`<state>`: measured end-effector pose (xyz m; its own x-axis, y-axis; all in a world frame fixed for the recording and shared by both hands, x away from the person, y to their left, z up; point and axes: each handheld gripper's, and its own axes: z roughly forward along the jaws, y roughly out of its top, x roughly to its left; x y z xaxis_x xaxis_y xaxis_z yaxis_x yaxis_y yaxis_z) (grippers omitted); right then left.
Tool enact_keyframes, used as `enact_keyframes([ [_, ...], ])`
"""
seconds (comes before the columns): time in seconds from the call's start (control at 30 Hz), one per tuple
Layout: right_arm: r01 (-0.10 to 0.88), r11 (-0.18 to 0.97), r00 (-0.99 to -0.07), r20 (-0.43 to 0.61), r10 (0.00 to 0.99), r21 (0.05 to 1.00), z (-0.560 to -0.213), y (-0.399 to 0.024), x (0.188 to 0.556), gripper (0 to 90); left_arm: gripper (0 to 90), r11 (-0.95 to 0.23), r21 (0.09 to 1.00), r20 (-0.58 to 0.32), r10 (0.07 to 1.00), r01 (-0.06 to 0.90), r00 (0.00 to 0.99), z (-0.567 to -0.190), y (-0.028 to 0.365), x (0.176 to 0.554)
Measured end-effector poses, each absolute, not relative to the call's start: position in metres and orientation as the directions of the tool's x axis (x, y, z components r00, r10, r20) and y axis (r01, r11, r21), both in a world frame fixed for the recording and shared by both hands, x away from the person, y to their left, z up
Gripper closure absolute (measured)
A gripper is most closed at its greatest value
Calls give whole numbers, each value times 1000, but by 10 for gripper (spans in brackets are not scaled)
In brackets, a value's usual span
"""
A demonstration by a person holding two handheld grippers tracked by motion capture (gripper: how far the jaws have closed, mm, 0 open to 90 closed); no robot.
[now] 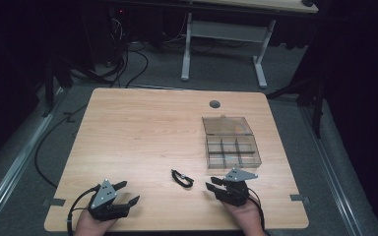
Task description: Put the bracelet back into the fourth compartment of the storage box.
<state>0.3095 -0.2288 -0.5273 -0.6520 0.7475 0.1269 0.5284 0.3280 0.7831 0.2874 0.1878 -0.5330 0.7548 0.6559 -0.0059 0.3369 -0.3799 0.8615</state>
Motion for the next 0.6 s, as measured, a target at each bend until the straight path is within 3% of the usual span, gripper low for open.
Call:
enact_keyframes([
  [0.6, 540, 345, -654, 124, 746, 768, -529, -226, 312, 655, 310, -369, 872, 8, 667, 321, 745, -533, 188, 285],
])
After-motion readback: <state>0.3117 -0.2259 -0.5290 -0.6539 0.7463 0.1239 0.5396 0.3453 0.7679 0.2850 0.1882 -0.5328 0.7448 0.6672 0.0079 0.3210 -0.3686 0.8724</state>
